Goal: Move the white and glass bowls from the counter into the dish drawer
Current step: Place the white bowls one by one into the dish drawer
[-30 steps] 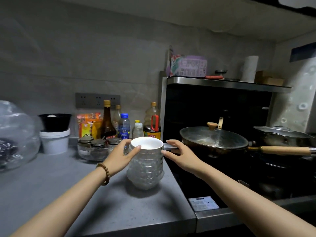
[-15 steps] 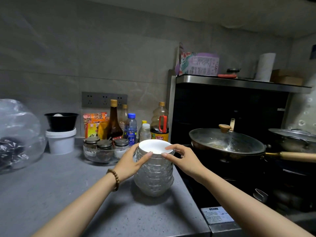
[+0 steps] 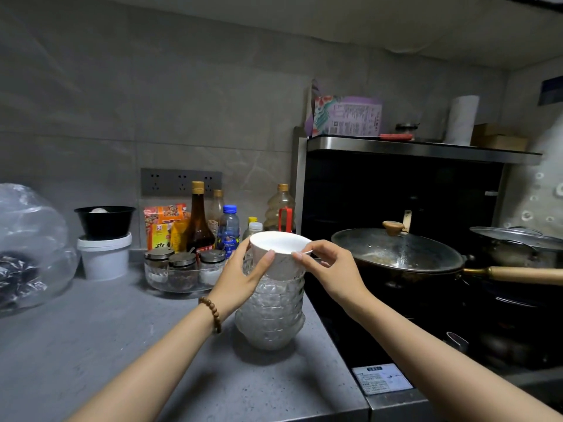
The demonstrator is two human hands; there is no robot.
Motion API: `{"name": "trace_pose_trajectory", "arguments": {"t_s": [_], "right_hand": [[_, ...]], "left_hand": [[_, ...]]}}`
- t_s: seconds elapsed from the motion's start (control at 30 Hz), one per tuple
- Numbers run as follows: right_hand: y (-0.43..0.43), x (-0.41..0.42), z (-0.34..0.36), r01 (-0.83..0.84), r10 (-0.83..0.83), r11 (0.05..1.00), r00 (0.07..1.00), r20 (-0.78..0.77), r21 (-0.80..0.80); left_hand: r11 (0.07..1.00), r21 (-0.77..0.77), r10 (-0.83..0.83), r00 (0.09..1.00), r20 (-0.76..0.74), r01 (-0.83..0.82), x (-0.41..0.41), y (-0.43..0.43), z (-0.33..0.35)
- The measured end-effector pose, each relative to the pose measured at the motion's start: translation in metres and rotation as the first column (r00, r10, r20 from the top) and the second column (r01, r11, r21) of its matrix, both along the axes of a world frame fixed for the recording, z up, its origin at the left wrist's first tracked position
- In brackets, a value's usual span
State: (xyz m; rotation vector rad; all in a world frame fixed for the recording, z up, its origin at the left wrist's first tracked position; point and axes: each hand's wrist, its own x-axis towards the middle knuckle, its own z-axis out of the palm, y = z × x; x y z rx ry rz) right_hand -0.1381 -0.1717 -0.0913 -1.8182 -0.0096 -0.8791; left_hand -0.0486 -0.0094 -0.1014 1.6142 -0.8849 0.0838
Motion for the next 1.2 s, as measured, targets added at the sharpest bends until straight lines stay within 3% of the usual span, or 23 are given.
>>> {"name": "trace_pose_trajectory", "arguments": {"t_s": [0.2, 0.37, 0.5, 0.8, 0.93, 1.2], "right_hand": [[-0.004, -0.03, 0.011, -0.02, 0.012, 0.996, 0.996, 0.087, 0.09], [-0.013, -0.07, 0.015, -0.038, 0.027, 0.986, 0.997, 0.067, 0.16], [-0.027, -0.111, 0.013, -0.072, 0.079, 0.989, 0.995, -0.054, 0.126], [-0.076, -0.212, -0.024, -0.018, 0.04, 0.997, 0.959, -0.281, 0.079], [-0.098, -0.252, -0.055, 0.033, 0.022, 0.989, 0.929, -0.37, 0.141], [-0.13, -0.303, -0.12, 0.059, 0.058, 0.984, 0.779, -0.625, 0.165]], "left_hand": [[0.995, -0.065, -0.07, 0.996, 0.063, 0.074, -0.027, -0.014, 0.01], [0.959, -0.184, -0.229, 0.972, -0.045, 0.218, -0.059, -0.033, 0.014], [0.918, -0.229, -0.364, 0.917, -0.163, 0.324, -0.092, -0.054, 0.009], [0.85, -0.041, -0.497, 0.773, -0.395, 0.526, -0.17, -0.11, -0.028], [0.806, -0.024, -0.523, 0.693, -0.497, 0.591, -0.2, -0.132, -0.055], [0.713, 0.152, -0.477, 0.632, -0.611, 0.684, -0.229, -0.162, -0.133]]}}
